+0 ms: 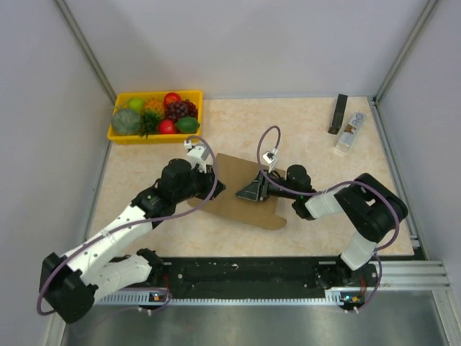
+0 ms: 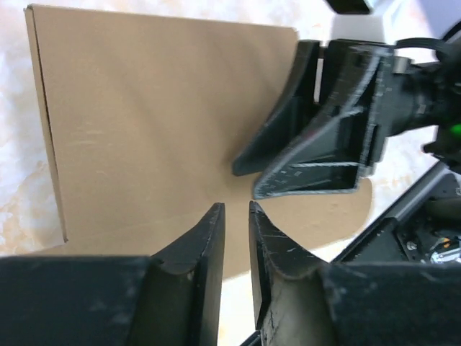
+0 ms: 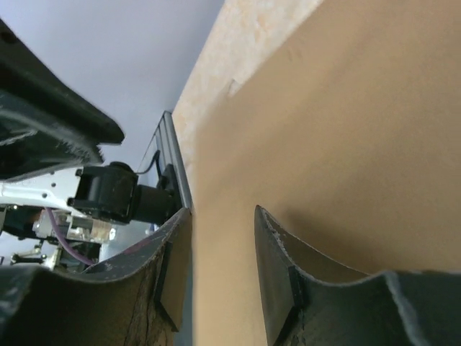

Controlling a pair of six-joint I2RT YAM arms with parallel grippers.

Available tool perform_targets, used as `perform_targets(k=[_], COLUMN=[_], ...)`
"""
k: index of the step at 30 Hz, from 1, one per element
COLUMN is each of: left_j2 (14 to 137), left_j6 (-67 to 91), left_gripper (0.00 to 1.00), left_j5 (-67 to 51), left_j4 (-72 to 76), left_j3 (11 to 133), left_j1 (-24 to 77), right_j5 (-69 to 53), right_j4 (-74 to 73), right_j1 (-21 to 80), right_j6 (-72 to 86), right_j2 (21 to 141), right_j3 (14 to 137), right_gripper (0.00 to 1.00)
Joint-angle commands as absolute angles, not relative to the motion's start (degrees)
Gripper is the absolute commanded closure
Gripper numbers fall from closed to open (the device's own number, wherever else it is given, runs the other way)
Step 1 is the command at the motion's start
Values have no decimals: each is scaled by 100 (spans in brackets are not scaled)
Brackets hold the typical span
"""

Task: Fold the paper box

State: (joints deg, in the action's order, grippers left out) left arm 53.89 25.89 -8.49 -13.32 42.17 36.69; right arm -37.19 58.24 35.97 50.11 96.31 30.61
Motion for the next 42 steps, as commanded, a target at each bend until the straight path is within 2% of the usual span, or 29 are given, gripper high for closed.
perform_targets(k=[1, 6, 7, 8, 9, 10, 12, 14, 15, 16, 19, 20, 22, 25, 28, 31, 33, 34, 36, 38, 42], left_j2=[5792, 5362, 5248, 5238, 5247, 5325, 5553, 6071, 6239, 6527, 7072, 7214, 7469, 7785, 7972, 7220, 6744, 6402, 6215, 6284, 6958], left_j6=[2347, 2232, 2241, 2285, 2303, 2303, 2250, 2075, 2039, 2048, 2170, 2293, 2381, 2505, 2592, 2742, 2646, 2611, 2470, 2417, 2487], left_gripper=[76, 43, 42, 42, 49, 51, 54, 66, 69, 76, 80, 86, 90, 96, 98, 93, 83, 72, 65, 67, 81], left_j5=[-731, 226, 324, 134, -190, -594, -1431, -1660, -1896, -2029, -2302, -2303, -1902, -1591, -1757, -1846, -1592, -1504, -1257, -1239, -1818], left_j4=[-729, -1045, -1150, -1151, -1117, -968, -362, -299, -325, -256, 395, 369, 255, 508, 640, 677, 449, 335, 150, 27, 254], left_j3=[4447, 4447, 4404, 4360, 4307, 4107, 3894, 3884, 3928, 3946, 3719, 3718, 3544, 3183, 3103, 3015, 3128, 3320, 3584, 3743, 3709], left_j1=[3569, 3472, 3280, 3139, 2972, 2727, 2620, 2610, 2602, 2584, 2567, 2558, 2540, 2496, 2487, 2487, 2487, 2461, 2400, 2154, 1855], right_j5=[-4016, -4043, -3947, -3920, -3929, -3911, -4042, -4218, -4341, -4377, -4386, -4403, -4290, -4236, -4463, -4684, -4685, -4667, -4649, -4658, -4676], right_j4=[6276, 3963, 3598, 3316, 3044, 2806, 2742, 3346, 3627, 3934, 4911, 5409, 5546, 5712, 5888, 5523, 4881, 4312, 4018, 3929, 4323], right_j1=[3367, 3252, 3243, 3234, 3226, 3226, 3217, 3225, 3217, 3217, 3217, 3208, 3095, 2910, 2716, 2575, 2532, 2531, 2470, 2443, 2435], right_j6=[5168, 4432, 4299, 4167, 3931, 3903, 3989, 4313, 4655, 4789, 5185, 5255, 5195, 4984, 5009, 5081, 4800, 4712, 4667, 4780, 5027], right_j2=[9748, 8783, 8650, 8527, 8290, 8184, 8016, 7954, 7972, 8076, 8314, 8506, 8657, 9051, 9299, 8984, 8432, 8220, 7920, 7603, 7576], right_j3=[2786, 3356, 3453, 3541, 3646, 3647, 3586, 3402, 3132, 2990, 2462, 2330, 2005, 1741, 1793, 2012, 2257, 2328, 2451, 2452, 2181], right_gripper=[60, 56, 53, 52, 52, 50, 49, 50, 52, 56, 67, 71, 79, 82, 84, 85, 84, 84, 83, 80, 79])
